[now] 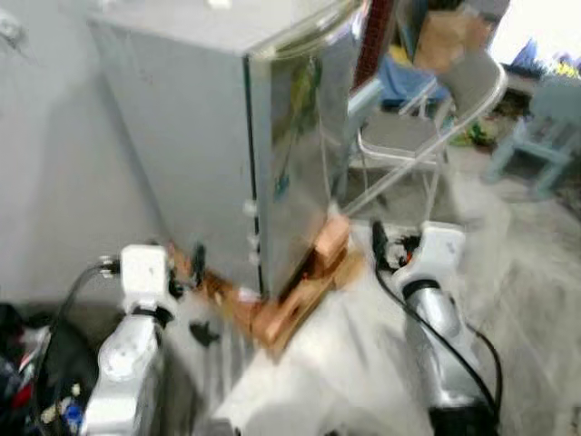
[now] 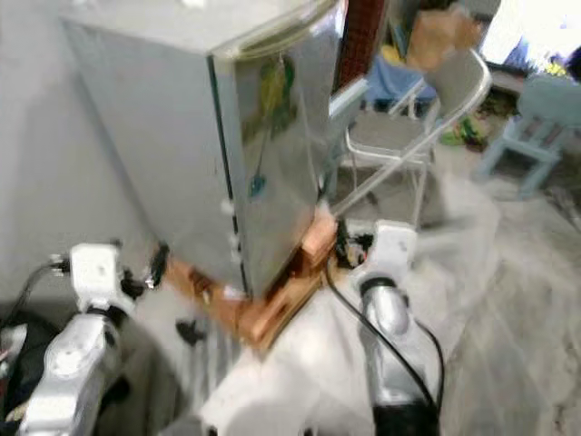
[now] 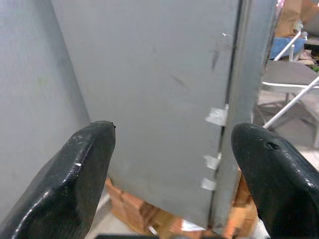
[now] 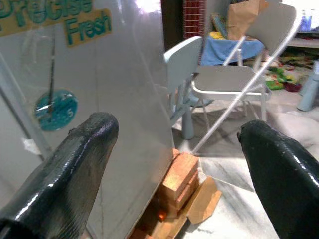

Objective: Restocking fridge

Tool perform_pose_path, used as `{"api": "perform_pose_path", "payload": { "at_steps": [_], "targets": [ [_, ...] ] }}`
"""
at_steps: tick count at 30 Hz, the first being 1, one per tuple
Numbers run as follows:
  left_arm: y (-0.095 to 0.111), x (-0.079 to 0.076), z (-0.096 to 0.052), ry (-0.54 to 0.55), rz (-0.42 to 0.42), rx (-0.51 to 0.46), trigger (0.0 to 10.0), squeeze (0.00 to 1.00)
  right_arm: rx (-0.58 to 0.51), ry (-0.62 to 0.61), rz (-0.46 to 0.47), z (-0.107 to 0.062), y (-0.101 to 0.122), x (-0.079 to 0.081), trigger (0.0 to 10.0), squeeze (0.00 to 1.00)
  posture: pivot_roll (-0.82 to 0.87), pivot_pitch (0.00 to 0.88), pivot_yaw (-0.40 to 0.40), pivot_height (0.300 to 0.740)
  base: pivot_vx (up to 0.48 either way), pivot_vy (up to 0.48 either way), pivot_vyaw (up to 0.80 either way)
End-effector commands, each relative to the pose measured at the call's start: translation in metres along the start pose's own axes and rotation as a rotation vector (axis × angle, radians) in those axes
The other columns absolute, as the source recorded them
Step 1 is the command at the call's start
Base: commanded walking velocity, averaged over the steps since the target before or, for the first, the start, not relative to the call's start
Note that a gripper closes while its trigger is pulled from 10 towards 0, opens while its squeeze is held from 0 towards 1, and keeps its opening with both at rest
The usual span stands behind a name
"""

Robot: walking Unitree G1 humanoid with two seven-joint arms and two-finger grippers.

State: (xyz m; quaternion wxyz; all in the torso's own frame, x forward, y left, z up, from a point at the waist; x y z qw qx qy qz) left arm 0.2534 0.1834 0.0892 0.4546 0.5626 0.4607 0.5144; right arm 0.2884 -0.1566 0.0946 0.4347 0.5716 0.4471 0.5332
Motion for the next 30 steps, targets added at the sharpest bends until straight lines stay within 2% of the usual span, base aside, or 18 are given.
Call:
{"api": "perform_pose_path", "payload": {
  "at_steps": [1,3,7,11,24,30],
  "targets": [
    [0.0077,-0.0089,0.0032,-0.032,-0.01,-0.038,10.0,0.0,-0.013,-0.034,-0.013,-0.0012,0.0053,-0.0116,10.0,0.0,0.09,0.0,-0.009,0.74,0.0,0.0,-0.8],
    [0.0094,-0.0092,0.0034,-0.04,-0.019,-0.049,10.0,0.0,-0.014,-0.034,-0.012,-0.0014,0.0054,-0.0117,10.0,0.0,0.09,0.0,-0.008,0.74,0.0,0.0,-0.72],
    [0.0113,-0.0102,0.0036,-0.054,-0.024,-0.06,10.0,0.0,-0.015,-0.037,-0.01,-0.0017,0.0057,-0.0118,10.0,0.0,0.09,0.0,-0.008,0.74,0.0,0.0,0.0],
    [0.0132,-0.0109,0.0044,-0.064,-0.03,-0.069,10.0,0.0,-0.013,-0.037,-0.012,-0.0021,0.0058,-0.0114,10.0,0.0,0.09,0.002,-0.007,0.74,0.354,0.0,0.0],
    [0.0146,-0.0128,0.0047,-0.076,-0.034,-0.076,10.0,0.0,-0.008,-0.039,-0.014,-0.0031,0.0052,-0.0121,10.0,0.0,0.08,0.008,-0.009,0.74,0.376,0.28,-0.73],
    [0.0145,-0.0134,0.0053,-0.076,-0.037,-0.075,10.0,0.0,-0.007,-0.039,-0.016,-0.0025,0.0057,-0.0125,10.0,0.0,0.08,0.007,-0.012,0.74,0.248,0.244,-0.2]
  ]
}}
Point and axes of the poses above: a point about 5 cm out from each wrist's last joint towards the gripper, its own z axis pointing out of the wrist towards the gripper, its own y axis along the axis of the wrist's last joint, x = y × z, the point moved 1 cm from there along z, pointing out of the wrist towards the gripper, and after that the axes turned 6 degrees about z, right-handed, at the moved point
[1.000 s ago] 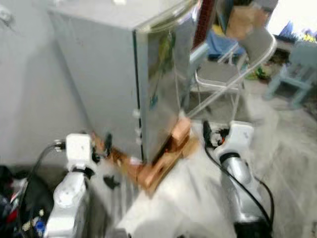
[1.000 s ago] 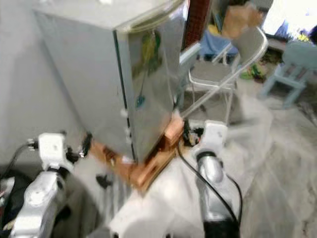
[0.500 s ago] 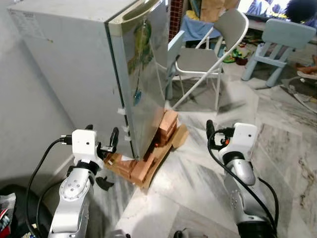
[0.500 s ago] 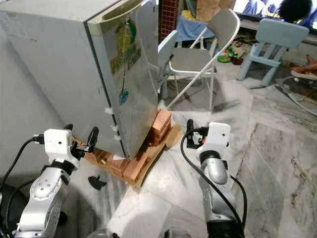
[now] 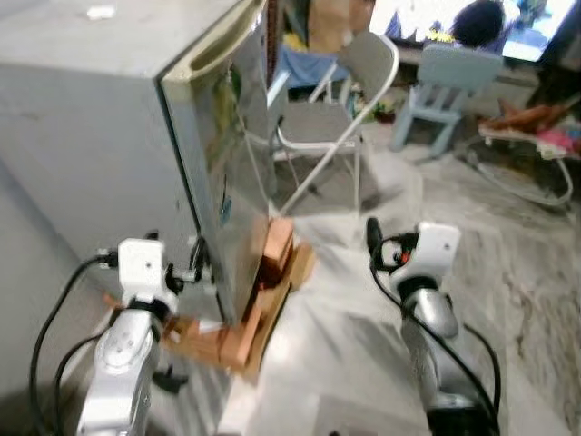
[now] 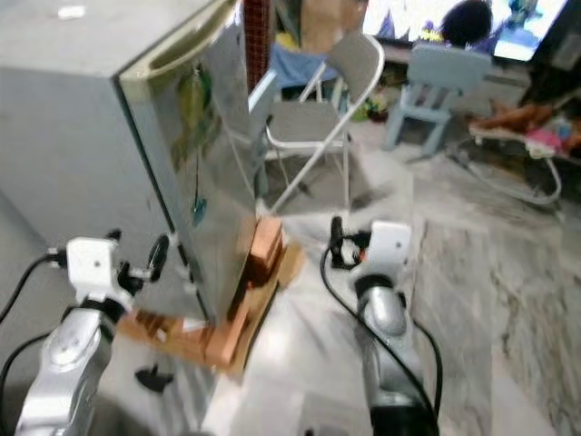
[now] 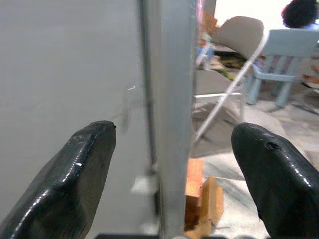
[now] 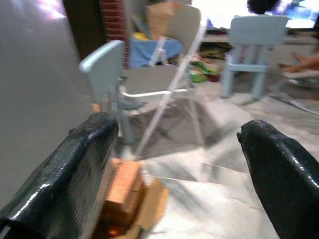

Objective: Restocking fridge

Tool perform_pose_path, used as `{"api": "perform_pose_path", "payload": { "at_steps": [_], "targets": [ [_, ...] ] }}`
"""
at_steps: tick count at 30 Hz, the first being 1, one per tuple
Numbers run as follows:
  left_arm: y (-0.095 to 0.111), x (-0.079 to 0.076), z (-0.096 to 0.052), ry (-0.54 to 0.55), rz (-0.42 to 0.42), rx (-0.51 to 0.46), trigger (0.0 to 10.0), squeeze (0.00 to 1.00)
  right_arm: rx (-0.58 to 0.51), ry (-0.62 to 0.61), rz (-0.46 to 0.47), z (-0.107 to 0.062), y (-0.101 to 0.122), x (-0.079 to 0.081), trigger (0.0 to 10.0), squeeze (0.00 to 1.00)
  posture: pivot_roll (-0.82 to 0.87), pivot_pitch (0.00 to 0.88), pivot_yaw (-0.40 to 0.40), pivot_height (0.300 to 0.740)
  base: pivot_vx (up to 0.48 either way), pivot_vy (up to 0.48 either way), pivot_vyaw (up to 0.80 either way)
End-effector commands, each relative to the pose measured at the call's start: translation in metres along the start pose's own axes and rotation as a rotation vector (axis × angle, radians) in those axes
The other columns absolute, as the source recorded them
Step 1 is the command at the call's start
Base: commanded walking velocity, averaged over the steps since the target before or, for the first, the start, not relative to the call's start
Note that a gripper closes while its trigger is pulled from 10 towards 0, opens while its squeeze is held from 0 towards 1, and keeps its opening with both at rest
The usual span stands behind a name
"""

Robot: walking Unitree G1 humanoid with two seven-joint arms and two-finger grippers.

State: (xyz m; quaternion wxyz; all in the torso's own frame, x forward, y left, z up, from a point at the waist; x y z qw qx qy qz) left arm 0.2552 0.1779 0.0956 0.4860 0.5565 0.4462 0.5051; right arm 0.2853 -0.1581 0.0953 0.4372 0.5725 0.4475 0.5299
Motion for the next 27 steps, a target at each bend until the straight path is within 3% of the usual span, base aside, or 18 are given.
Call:
{"api": "perform_pose_path", "payload": {
  "at_steps": [1,4,15,21,27],
  "targets": [
    [0.007,-0.009,0.004,-0.03,-0.007,-0.027,10.0,0.0,-0.009,-0.032,-0.011,0.001,0.005,-0.011,10.0,0.0,0.08,0.007,-0.012,0.74,0.0,0.0,0.0],
    [0.007,-0.011,0.005,-0.036,-0.005,-0.03,10.0,0.0,-0.005,-0.032,-0.015,0.001,0.005,-0.012,10.0,0.0,0.08,0.009,-0.015,0.74,0.0,0.0,0.0],
    [0.005,-0.015,0.006,-0.07,-0.02,-0.018,10.0,0.0,-0.004,-0.03,-0.019,0.001,0.006,-0.012,10.0,0.0,0.08,0.013,-0.019,0.74,0.0,0.0,-0.72],
    [0.006,-0.012,0.012,-0.06,-0.007,-0.02,10.0,0.0,-0.001,-0.032,-0.02,-0.002,0.006,-0.013,10.0,0.0,0.07,0.013,-0.019,0.74,0.0,0.0,0.0],
    [0.006,-0.007,0.023,-0.076,0.035,-0.014,10.0,0.0,0.088,-0.022,-0.052,-0.023,-0.005,-0.021,10.0,0.0,0.06,0.019,-0.022,0.74,0.0,0.0,0.0]
  ]
}}
Point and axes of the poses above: a point about 5 cm out from each wrist's last joint towards the gripper, its own z axis pointing out of the wrist towards the gripper, its own y axis along the axis of the wrist's last joint, x = y × z, the point moved 1 cm from there along z, pointing out of the wrist towards the gripper, and after that the axes turned 6 degrees about z, right-handed, at the moved point
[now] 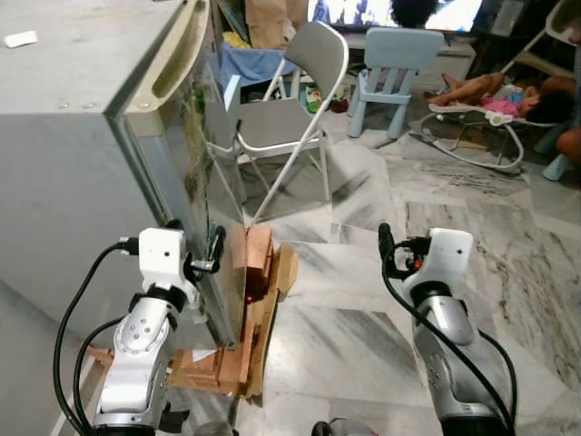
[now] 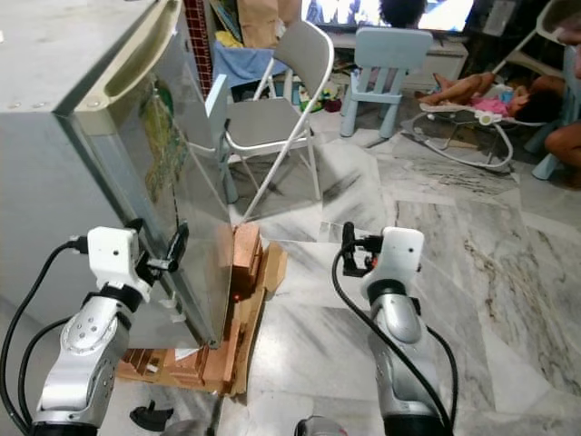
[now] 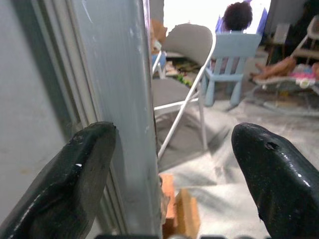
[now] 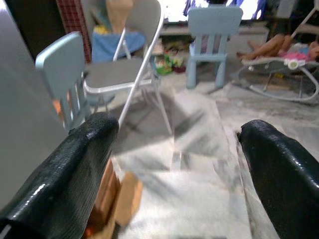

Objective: Restocking fridge

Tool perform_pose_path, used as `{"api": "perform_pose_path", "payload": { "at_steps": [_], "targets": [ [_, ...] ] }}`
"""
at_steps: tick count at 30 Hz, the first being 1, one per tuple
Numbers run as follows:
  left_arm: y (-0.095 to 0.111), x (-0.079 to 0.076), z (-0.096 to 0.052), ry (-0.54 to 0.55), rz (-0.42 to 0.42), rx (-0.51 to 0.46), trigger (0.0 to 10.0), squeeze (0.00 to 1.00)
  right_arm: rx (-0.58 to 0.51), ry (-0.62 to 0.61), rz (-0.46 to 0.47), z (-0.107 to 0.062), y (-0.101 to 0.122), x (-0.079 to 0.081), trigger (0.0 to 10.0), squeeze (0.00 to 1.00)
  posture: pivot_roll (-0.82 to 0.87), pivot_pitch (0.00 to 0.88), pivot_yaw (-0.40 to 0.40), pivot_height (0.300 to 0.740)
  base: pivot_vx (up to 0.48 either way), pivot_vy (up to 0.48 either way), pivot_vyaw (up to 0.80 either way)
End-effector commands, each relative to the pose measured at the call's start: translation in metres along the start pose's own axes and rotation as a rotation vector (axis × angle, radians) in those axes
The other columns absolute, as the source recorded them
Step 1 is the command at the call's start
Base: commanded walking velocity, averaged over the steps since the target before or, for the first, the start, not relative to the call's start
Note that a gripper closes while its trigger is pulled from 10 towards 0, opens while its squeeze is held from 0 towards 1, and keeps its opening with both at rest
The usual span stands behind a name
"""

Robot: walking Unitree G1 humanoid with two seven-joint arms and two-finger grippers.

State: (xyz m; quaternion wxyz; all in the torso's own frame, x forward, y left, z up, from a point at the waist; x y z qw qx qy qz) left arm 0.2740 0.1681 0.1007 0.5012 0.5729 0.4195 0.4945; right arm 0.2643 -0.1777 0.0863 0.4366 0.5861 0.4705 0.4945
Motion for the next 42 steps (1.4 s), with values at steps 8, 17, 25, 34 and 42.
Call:
{"api": "perform_pose_path", "payload": {
  "at_steps": [8,17,25,34,42],
  "targets": [
    [0.0,0.013,0.015,0.042,0.037,0.01,10.0,0.0,0.074,-0.006,-0.05,-0.024,-0.006,-0.017,10.0,0.0,0.04,0.02,-0.017,0.74,0.0,0.0,0.0],
    [0.0,0.027,0.027,0.132,0.047,0.016,10.0,0.0,0.088,-0.004,-0.055,-0.027,-0.004,-0.016,10.0,0.0,0.03,0.019,-0.014,0.74,0.0,0.0,0.0],
    [-0.001,0.032,0.028,0.173,0.019,0.022,10.0,0.0,0.097,0.002,-0.053,-0.026,-0.006,-0.014,10.0,0.0,0.03,0.023,-0.015,0.74,0.0,0.0,0.0],
    [0.01,0.01,0.036,0.057,-0.004,-0.029,10.0,0.0,0.102,0.006,-0.053,-0.025,-0.006,-0.012,10.0,0.0,0.03,0.025,-0.017,0.74,0.0,0.0,0.0],
    [0.016,-0.012,0.044,-0.064,0.012,-0.056,10.0,0.0,0.113,0.006,-0.051,-0.024,-0.008,-0.011,10.0,0.0,0.03,0.025,-0.013,0.74,0.0,0.0,0.0]
  ]
}}
Point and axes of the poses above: a point about 5 cm out from each wrist's last joint towards the gripper, its own z axis pointing out of the wrist towards the gripper, its own y axis along the axis of the wrist's last joint, x = y × z, the point moved 1 cm from there along z, pointing out of the wrist towards the gripper, and after that the axes turned 6 degrees about z, right-handed, at the moved point
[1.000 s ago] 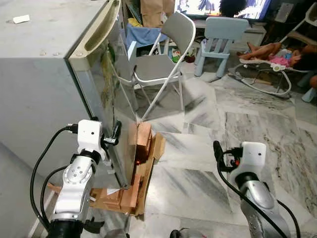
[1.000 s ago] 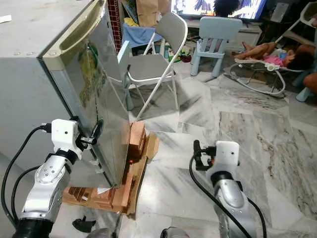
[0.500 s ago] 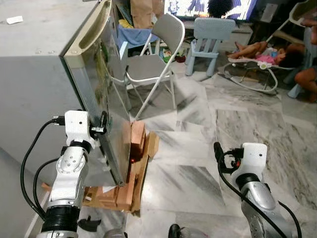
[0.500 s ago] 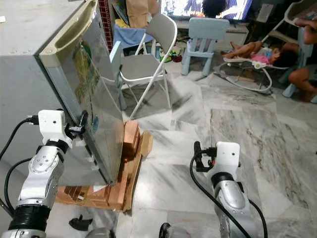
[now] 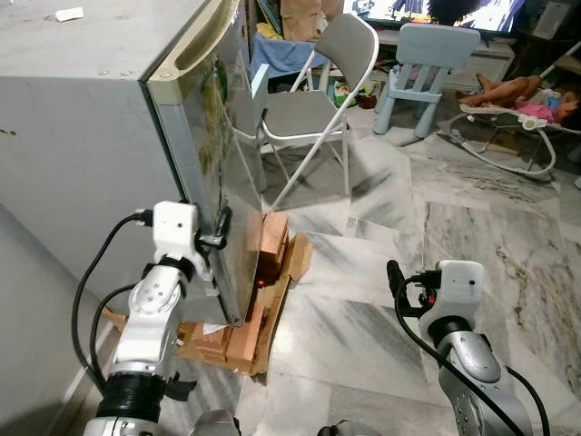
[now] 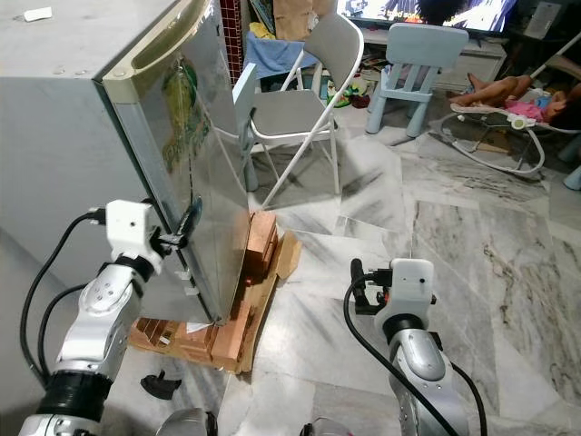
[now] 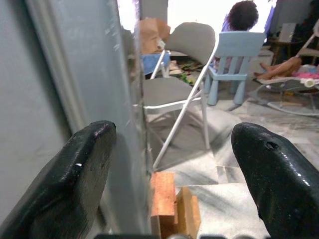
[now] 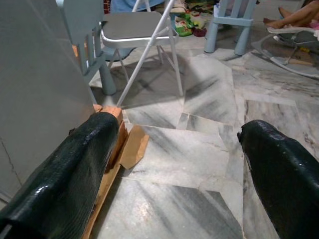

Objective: Restocking fridge

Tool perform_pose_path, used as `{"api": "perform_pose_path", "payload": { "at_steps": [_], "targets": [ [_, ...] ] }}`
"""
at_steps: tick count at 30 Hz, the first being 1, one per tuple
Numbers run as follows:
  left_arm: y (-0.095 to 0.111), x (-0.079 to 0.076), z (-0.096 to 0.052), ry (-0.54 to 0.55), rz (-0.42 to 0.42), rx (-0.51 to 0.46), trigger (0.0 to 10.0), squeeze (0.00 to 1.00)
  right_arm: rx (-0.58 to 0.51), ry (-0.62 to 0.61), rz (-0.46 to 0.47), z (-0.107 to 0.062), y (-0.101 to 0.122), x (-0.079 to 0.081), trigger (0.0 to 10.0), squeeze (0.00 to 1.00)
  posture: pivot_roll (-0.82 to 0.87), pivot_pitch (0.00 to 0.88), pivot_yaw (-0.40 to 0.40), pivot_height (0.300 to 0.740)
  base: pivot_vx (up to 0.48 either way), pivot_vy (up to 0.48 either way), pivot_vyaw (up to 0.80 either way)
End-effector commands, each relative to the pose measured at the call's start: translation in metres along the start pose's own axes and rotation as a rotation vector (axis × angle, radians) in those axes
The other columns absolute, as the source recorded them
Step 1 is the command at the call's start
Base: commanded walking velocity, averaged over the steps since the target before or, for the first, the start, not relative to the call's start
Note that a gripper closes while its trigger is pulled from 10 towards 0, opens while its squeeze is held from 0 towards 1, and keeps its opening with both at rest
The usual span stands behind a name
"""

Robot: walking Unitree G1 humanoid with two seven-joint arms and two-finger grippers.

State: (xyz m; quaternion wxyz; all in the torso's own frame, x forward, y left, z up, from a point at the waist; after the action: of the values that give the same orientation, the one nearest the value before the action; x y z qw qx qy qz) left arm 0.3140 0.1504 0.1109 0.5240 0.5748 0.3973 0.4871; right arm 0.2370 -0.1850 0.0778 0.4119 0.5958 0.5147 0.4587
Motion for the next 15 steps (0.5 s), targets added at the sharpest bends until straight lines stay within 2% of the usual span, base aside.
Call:
{"api": "perform_pose_path", "payload": {
  "at_steps": [1,10,15],
  "targets": [
    [0.004,-0.003,0.005,-0.015,0.015,-0.015,10.0,0.0,0.0,-0.004,-0.002,0.002,0.002,0.0,10.0,0.0,0.03,0.026,-0.013,0.74,0.0,0.0,0.0],
    [0.005,0.005,0.016,0.041,0.034,0.0,10.0,0.0,0.002,-0.01,-0.001,-0.001,0.002,-0.001,10.0,0.0,0.01,0.027,-0.002,0.74,0.0,0.0,0.0],
    [0.002,0.005,0.011,0.017,0.007,0.016,10.0,0.0,0.01,-0.018,0.001,-0.003,0.001,-0.004,10.0,0.0,0.01,0.03,0.0,0.74,0.0,0.0,0.0]
  ]
}}
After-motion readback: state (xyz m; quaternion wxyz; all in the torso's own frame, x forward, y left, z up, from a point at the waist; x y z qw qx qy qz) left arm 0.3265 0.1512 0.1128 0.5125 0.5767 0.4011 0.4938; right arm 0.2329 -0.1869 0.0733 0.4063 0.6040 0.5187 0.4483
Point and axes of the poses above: a point about 5 cm out from each wrist's last joint towards the gripper, its own z axis pointing out of the wrist towards the gripper, its own y axis along the axis of the wrist's last joint, x = y × z, the point moved 1 cm from there along z, pointing out of the wrist towards the gripper, and after that the axes turned 6 degrees about z, right-handed, at the moved point
